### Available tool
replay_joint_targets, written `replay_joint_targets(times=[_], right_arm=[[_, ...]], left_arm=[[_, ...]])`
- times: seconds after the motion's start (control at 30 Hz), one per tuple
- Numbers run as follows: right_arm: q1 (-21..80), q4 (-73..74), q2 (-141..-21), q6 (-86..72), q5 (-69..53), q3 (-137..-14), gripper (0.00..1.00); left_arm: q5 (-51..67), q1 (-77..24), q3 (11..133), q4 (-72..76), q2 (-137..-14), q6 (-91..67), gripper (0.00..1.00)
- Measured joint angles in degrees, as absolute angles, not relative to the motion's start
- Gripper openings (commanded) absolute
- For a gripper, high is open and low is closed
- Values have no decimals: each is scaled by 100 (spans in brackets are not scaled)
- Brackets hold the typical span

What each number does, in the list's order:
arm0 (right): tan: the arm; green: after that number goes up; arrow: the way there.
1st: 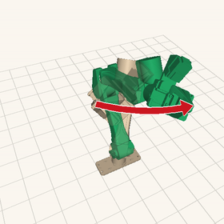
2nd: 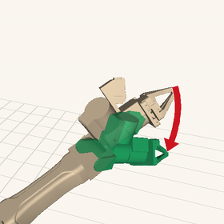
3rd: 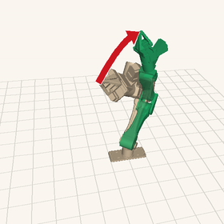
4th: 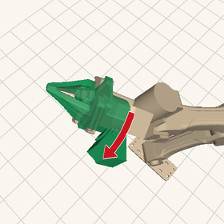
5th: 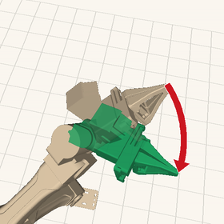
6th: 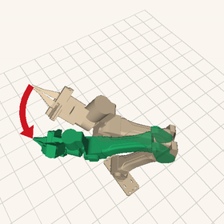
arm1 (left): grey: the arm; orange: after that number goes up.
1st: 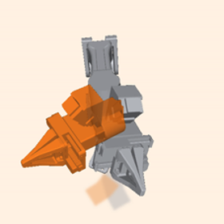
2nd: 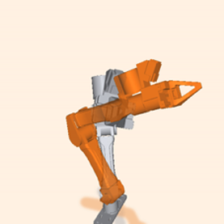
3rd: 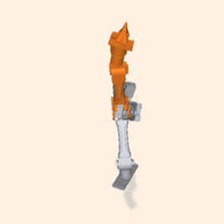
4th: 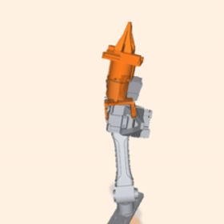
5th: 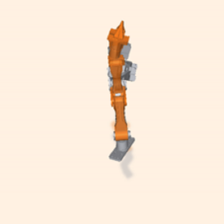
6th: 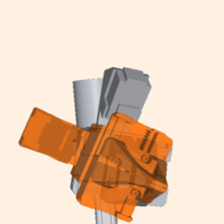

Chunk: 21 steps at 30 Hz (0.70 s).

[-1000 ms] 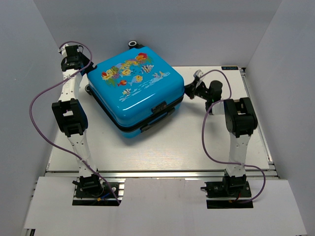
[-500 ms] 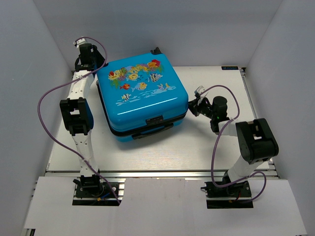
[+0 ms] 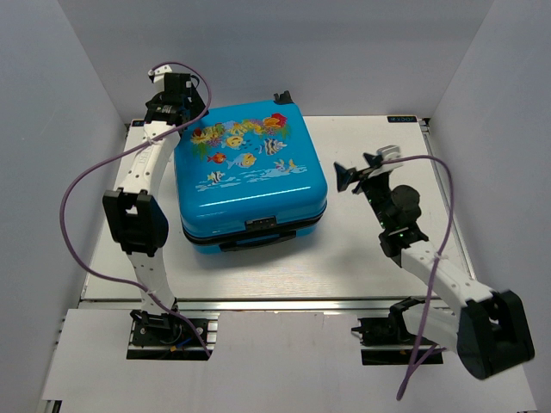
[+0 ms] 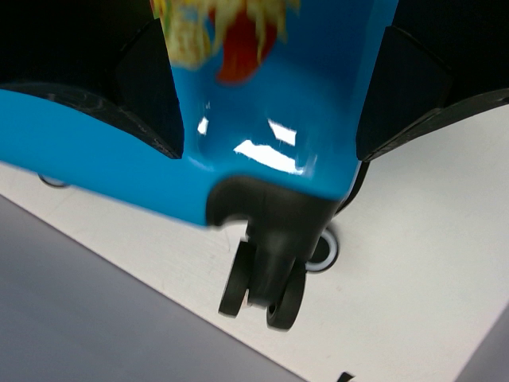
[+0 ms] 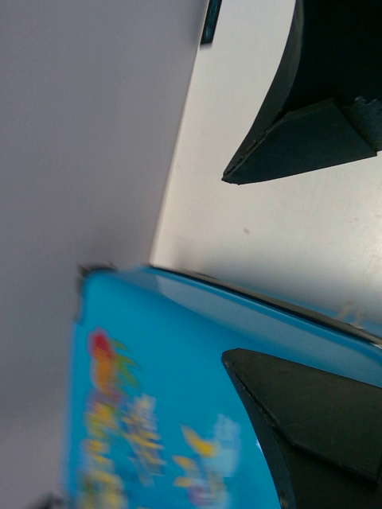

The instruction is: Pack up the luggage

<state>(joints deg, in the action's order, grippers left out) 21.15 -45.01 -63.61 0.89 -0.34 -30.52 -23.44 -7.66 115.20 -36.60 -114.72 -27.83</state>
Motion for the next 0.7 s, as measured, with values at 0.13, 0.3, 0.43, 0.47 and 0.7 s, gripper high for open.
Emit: replay_joint_targets(times=[0.13,0.3,0.43,0.47,0.7], right_arm=[[2154,-3557,-5739,-416,1413,-3804,89],[2150,-1680,-5684,-727,2755,-5037,89],[2150,-755,-5625,-908,3498,-5347,89],[2150,-589,-5601,-952,3618,-5334,89],[2150,10,-5382,-1219,4014,-5074,89]], left_arm=[[-2624,-1009,11935,-4912,-10879,-2930,98],[-2827,-974,11795,-5645,-9682,-3081,98],[-3238,-926,11192,-6075,-8488,-3284,98],[-3343,-923,11128,-6211,-8296,-3336,98],[-3732,-923,10578,-6783,-7972,-3607,98]])
